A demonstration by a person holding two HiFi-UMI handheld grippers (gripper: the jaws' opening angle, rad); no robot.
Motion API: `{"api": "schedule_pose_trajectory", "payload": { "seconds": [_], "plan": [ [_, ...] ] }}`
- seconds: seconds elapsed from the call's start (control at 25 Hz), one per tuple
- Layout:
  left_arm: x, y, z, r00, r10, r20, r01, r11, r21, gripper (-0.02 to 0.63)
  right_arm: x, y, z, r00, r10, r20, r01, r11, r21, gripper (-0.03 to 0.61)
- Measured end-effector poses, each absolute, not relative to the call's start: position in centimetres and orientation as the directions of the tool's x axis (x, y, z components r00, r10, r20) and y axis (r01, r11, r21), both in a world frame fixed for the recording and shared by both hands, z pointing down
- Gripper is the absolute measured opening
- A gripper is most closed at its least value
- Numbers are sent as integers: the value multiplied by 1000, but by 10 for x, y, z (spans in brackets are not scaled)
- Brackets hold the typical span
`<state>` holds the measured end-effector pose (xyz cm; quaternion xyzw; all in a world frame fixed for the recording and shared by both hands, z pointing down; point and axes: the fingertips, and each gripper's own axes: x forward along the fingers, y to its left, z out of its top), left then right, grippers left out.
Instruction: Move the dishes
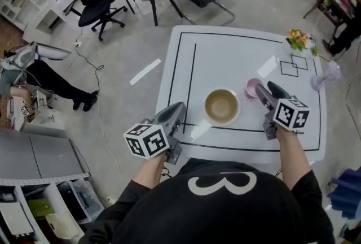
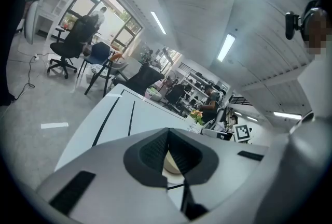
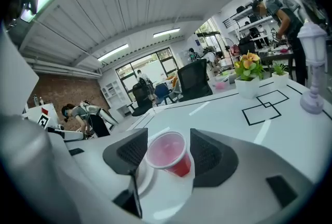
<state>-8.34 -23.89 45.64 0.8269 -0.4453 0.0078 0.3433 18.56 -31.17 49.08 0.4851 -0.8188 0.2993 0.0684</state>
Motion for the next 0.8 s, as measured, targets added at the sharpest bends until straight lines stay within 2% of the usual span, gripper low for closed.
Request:
{"api": "schedule_pose_trajectory", "payload": {
  "seconds": [0.48, 0.8],
  "plan": [
    [-68, -229, 449, 632, -709, 312, -727, -404, 555, 3, 128, -260, 454, -680, -663, 315, -732, 584, -351, 247],
    [-71, -221, 444, 632, -711, 308, -728, -409, 550, 3, 102, -248, 497, -713, -575, 401, -701, 585, -409, 228]
  ]
}}
